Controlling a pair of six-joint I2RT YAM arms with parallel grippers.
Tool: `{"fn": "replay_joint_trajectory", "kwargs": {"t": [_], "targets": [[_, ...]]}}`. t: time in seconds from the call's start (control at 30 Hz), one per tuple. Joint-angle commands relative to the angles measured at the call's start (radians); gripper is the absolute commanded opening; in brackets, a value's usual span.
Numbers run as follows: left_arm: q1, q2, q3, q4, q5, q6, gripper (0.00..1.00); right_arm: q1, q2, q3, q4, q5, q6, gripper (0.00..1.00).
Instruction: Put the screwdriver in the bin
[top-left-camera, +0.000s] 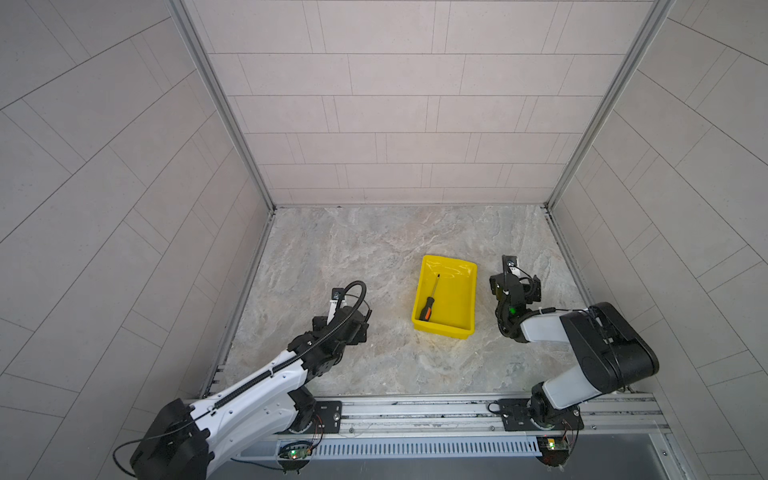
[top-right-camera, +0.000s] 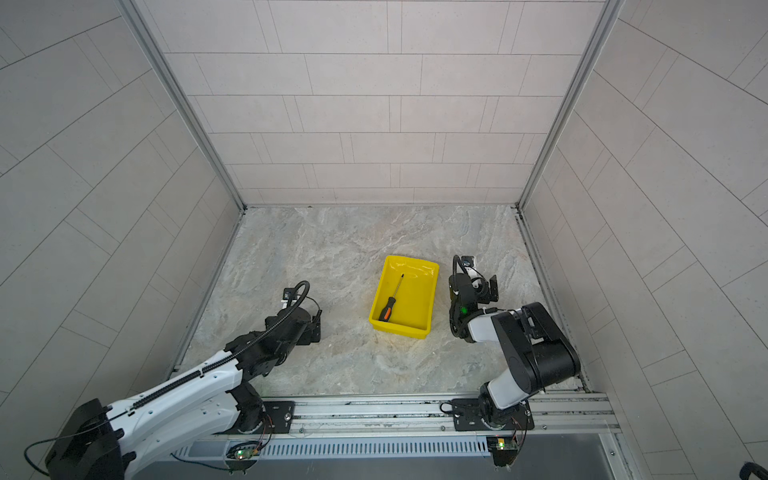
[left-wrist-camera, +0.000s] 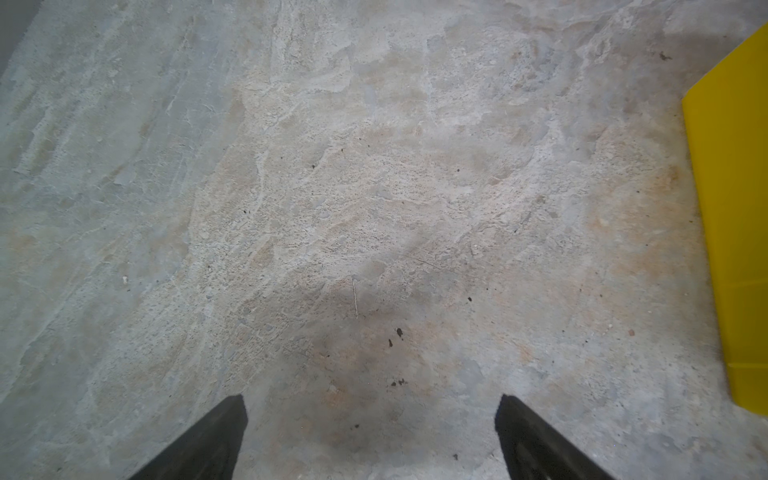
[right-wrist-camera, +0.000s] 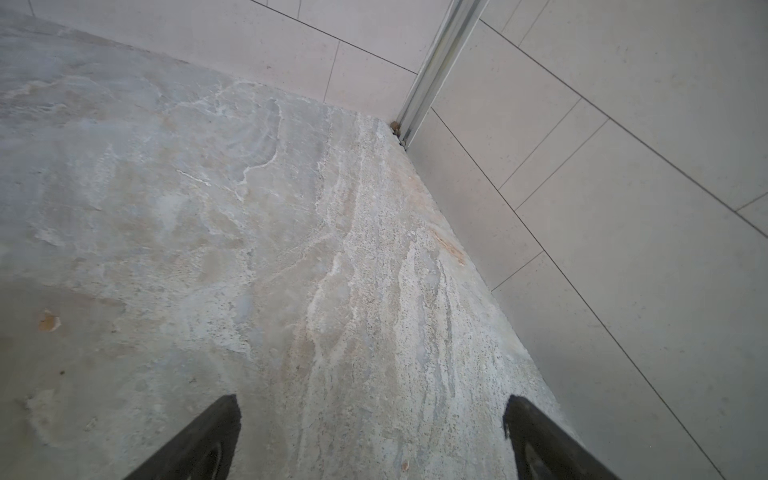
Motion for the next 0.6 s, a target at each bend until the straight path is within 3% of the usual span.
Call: {"fn": "replay_joint_trajectory", "kwargs": {"t": [0.0, 0.1, 0.17, 0.37, 0.5, 0.57], "targets": [[0.000, 0.015, 0.019, -0.007, -0.021, -0.005, 1.00, -0.045, -0.026, -0.011, 0.148, -0.074, 0.003, 1.00], [0.000, 0.022, 0.021, -0.006, -0.028, -0.006, 1.00, -0.108, -0.003, -0.012, 0.127, -0.243, 0.034, 0.98], [0.000, 0.023, 0.021, -0.007, -0.036, -0.008, 1.00, -0.111, 0.040, -0.014, 0.199, -0.224, 0.039, 0.99], [0.000, 0.029, 0.018, 0.009, -0.093, 0.015, 1.00, -0.109, 0.037, -0.017, 0.197, -0.225, 0.034, 0.99], [0.003, 0.040, 0.027, 0.105, -0.211, 0.120, 1.00, -0.109, 0.036, -0.015, 0.194, -0.225, 0.035, 0.99], [0.021, 0.049, 0.020, 0.262, -0.228, 0.220, 1.00, -0.109, 0.036, -0.016, 0.196, -0.225, 0.035, 0.99]]}}
